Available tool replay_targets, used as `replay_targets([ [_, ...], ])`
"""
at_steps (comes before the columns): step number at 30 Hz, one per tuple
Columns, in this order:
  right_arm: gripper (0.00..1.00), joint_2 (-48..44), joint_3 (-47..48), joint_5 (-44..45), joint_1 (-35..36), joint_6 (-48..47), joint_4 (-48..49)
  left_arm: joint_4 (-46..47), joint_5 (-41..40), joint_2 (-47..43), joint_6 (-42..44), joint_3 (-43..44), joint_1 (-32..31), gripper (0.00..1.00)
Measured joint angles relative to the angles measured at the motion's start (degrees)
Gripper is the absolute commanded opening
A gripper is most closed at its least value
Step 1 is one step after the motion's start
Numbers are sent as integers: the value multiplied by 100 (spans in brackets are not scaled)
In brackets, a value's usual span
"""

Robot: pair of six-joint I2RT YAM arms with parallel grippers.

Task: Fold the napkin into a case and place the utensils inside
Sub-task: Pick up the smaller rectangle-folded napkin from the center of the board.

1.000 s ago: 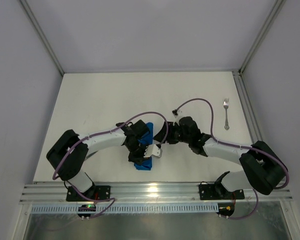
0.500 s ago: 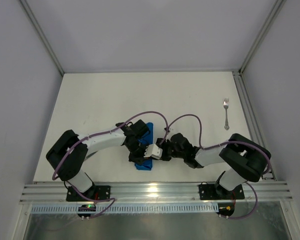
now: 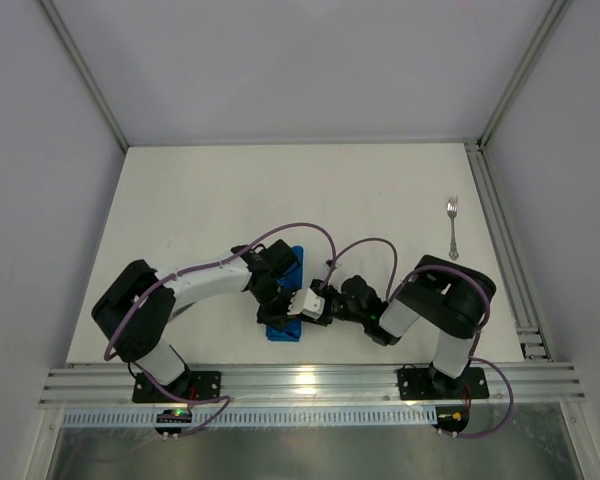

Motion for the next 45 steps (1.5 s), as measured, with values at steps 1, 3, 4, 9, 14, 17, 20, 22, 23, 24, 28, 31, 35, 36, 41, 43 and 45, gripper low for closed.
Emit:
replay_targets([
  [1,57,122,-11,-20,2,48,190,0,0,-4,0,-7,0,9],
  [3,50,337,-39,-33,4,140,542,0,0,-22,0,-11,9,10],
  [4,48,409,-55,-31,4,168,629,0,0,-31,0,-15,15,10],
  [9,39,496,-116,-26,7,203,732,-26,0,-70,31,-31,125,9],
  [14,24,428,-39,-26,17,111,393,-28,-4,-70,50,-31,208,11],
  [17,13,404,39,-26,35,46,160,-28,-9,-70,55,-31,208,17],
  [20,4,380,101,-39,42,-7,2,-33,-20,-70,70,-31,208,32],
  [22,4,323,136,-39,42,-31,-131,-39,-37,-72,83,-31,208,39],
  [23,4,264,157,-35,42,-59,-254,-48,-46,-72,74,-31,210,46],
  [24,4,181,179,-26,44,-103,-404,-68,-48,-81,72,-31,223,48],
  [28,4,-284,286,87,44,-365,-1281,-393,136,-142,35,186,376,55],
  [31,4,-702,498,229,48,-678,-2155,-822,529,-254,63,752,796,56],
  [35,4,-1021,979,411,52,-1126,-3357,-1329,1102,-424,149,1491,1606,55],
  [36,4,-1078,1117,468,52,-1261,-3670,-1401,1198,-446,136,1626,1836,55],
  [41,4,-1220,1790,702,52,-1904,-5021,-1198,879,-426,-455,1759,2566,52],
  [43,4,-1220,2055,776,52,-2135,-5506,-946,605,-330,-791,1705,2562,51],
  [45,4,-1220,2286,844,52,-2332,-5984,-748,393,-140,-1069,1703,2535,50],
])
